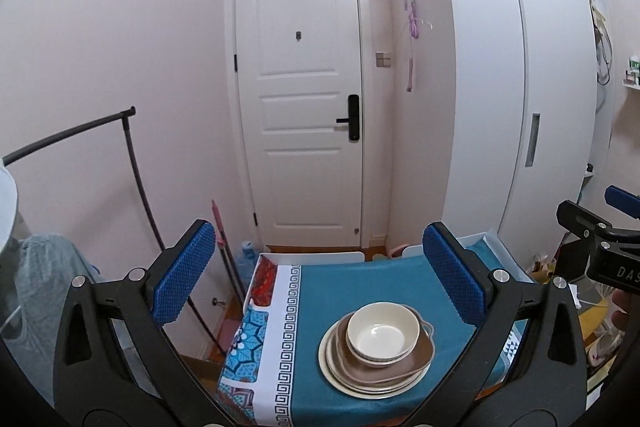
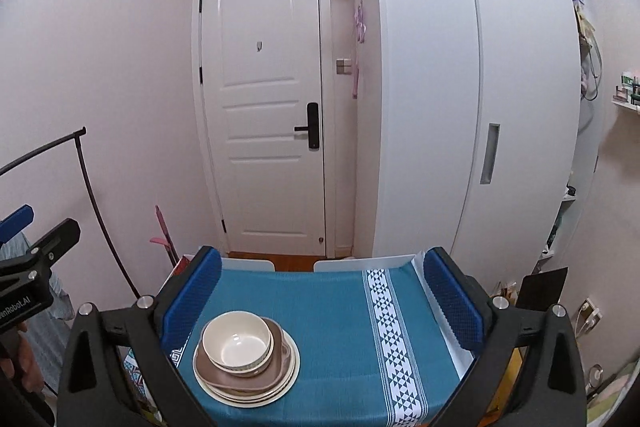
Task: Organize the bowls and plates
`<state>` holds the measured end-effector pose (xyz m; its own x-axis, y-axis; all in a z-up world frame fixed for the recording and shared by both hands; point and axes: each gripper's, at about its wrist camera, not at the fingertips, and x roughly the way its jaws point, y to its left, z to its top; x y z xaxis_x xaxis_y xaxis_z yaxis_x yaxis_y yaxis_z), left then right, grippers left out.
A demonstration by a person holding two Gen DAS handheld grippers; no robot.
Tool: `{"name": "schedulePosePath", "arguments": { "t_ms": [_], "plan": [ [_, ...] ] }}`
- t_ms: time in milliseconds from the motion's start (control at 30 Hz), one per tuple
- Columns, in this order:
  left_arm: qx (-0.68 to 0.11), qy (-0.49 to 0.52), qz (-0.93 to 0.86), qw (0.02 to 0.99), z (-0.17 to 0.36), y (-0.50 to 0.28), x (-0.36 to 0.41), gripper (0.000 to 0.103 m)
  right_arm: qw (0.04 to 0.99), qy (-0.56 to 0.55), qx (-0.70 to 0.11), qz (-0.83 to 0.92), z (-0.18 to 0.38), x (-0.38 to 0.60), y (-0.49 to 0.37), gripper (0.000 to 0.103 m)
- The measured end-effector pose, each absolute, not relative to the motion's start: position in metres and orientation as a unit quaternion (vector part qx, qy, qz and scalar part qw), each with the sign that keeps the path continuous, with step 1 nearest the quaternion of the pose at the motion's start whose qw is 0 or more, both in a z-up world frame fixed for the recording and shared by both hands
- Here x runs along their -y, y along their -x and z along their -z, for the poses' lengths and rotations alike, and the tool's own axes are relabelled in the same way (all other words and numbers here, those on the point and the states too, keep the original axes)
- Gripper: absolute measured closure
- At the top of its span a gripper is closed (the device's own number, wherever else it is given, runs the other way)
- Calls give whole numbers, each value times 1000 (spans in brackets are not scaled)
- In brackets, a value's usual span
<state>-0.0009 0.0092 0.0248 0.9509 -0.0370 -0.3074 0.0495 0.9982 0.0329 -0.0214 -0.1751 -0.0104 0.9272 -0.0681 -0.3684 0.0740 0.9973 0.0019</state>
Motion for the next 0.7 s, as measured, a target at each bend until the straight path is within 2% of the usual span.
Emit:
{"name": "schedulePosePath", "arguments": {
  "t_ms": [700],
  "plan": [
    [-149,-23,19,988,-32,5,-11,0,983,-9,-180,37,5,166,23,2]
  ]
}}
